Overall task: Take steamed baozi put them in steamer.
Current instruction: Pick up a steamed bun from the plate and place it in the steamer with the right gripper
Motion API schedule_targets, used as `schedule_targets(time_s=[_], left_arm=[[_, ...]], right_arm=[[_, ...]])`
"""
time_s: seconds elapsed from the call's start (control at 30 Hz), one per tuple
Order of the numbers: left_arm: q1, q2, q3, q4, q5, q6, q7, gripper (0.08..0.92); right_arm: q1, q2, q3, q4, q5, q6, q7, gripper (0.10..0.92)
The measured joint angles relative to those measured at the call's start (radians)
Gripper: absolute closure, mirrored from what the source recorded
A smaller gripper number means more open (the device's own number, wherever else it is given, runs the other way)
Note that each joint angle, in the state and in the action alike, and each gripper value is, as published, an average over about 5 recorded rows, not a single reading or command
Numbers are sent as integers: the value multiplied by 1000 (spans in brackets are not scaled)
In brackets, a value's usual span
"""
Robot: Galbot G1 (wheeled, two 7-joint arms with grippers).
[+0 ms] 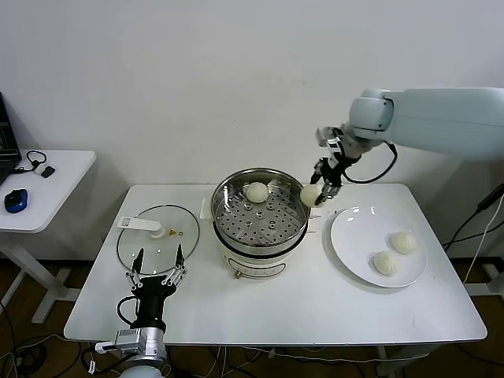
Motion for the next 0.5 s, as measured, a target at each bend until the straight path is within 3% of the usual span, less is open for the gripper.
schedule_targets(time_s=[0.5], left_arm=[[-2,0,-12,-17,-12,6,3,177]], right_arm=[[-84,246,77,-101,68,-44,33,431]])
